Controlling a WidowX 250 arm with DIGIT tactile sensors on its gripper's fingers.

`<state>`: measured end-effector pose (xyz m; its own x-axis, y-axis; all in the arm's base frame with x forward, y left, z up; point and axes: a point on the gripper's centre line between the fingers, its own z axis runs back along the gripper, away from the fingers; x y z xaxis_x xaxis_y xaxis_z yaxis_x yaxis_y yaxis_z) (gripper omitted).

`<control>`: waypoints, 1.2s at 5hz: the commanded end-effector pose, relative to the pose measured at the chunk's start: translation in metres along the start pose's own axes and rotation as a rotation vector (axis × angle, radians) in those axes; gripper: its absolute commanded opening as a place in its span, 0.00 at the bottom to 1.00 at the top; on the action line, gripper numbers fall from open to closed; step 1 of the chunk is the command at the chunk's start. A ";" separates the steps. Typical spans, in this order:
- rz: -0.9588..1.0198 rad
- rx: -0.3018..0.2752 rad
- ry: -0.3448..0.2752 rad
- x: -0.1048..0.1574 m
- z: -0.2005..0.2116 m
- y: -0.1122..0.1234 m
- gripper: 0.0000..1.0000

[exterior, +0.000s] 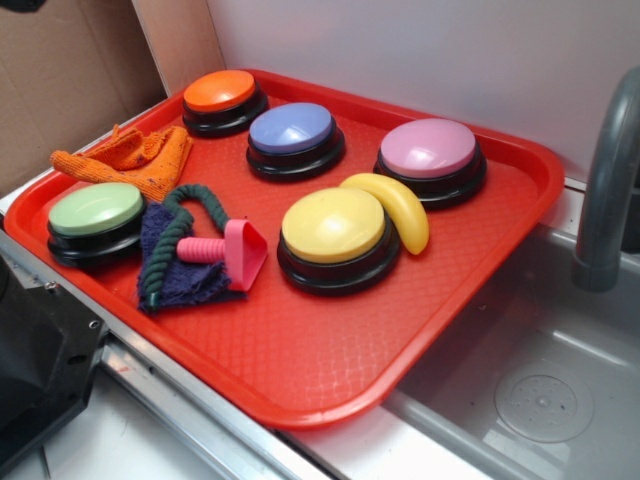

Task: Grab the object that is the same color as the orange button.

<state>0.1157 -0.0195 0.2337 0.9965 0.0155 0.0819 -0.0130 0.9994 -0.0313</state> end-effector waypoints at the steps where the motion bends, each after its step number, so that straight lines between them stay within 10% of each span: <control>1: 0.000 0.000 0.000 0.000 0.000 0.000 1.00; 6: 0.637 0.051 -0.059 0.014 -0.090 0.132 1.00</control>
<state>0.1387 0.1061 0.1360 0.7914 0.6037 0.0960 -0.6025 0.7969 -0.0448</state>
